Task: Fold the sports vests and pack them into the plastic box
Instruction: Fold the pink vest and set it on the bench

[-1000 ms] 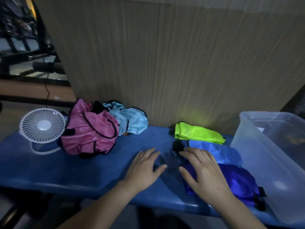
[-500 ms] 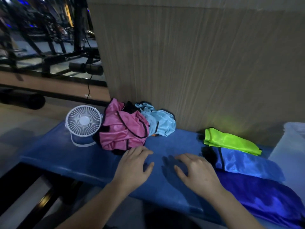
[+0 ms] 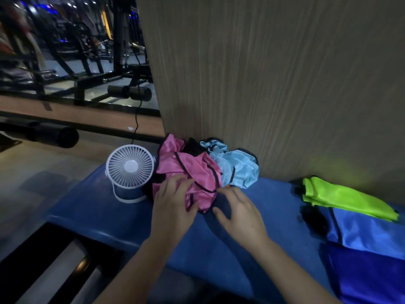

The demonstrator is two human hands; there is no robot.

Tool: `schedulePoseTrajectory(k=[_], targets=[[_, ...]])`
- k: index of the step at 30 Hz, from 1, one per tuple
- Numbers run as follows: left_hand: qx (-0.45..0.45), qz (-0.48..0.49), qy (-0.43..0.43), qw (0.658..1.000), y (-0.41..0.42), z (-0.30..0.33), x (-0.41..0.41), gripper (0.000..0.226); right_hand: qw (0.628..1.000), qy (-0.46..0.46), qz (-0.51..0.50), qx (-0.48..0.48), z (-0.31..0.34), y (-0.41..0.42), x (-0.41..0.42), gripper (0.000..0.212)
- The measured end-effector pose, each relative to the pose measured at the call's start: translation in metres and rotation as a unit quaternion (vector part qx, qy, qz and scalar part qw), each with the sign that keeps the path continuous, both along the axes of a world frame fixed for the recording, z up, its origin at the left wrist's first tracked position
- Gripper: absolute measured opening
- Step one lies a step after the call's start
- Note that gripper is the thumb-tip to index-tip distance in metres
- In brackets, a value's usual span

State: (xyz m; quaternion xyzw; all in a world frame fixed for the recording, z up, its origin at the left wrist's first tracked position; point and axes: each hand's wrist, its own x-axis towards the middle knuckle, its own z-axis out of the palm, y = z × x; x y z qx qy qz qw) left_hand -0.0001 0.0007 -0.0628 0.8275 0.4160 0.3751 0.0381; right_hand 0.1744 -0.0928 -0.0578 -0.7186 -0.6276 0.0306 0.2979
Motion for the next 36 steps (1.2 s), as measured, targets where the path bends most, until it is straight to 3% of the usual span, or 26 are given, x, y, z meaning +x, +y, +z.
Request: schedulePoseTrajectory(k=[7, 16, 21, 26, 29, 32, 34, 36], targets=[[-0.109, 0.047, 0.037, 0.992, 0.014, -0.002, 0.000, 0.074, 0.999, 0.039, 0.015, 0.015, 0.002, 0.048, -0.020, 0.061], [-0.123, -0.019, -0.005, 0.992, 0.003, 0.003, -0.005, 0.027, 0.997, 0.065, 0.015, 0.031, -0.001, 0.039, -0.026, 0.027], [-0.146, -0.116, -0.023, 0.982, -0.023, 0.009, -0.005, 0.019, 0.997, 0.062, 0.035, 0.039, 0.013, -0.004, -0.014, 0.016], [-0.181, -0.278, 0.032, 0.943, -0.056, 0.016, 0.000, 0.028, 0.993, 0.112, 0.040, -0.006, 0.030, -0.052, 0.015, 0.011], [-0.209, -0.333, -0.003, 0.919, -0.072, 0.021, 0.003, 0.023, 0.992, 0.110, 0.049, -0.038, 0.035, -0.079, 0.036, 0.014], [-0.228, -0.302, -0.088, 0.921, -0.072, 0.022, 0.004, 0.019, 0.991, 0.089, 0.060, -0.084, 0.037, -0.105, 0.059, 0.010], [-0.183, -0.235, -0.129, 0.946, -0.062, 0.017, 0.002, 0.012, 0.989, 0.079, 0.058, -0.110, 0.040, -0.122, 0.072, 0.009], [-0.120, -0.117, -0.121, 0.978, -0.049, 0.009, 0.001, 0.019, 0.988, 0.068, 0.047, -0.131, 0.043, -0.136, 0.082, 0.010]])
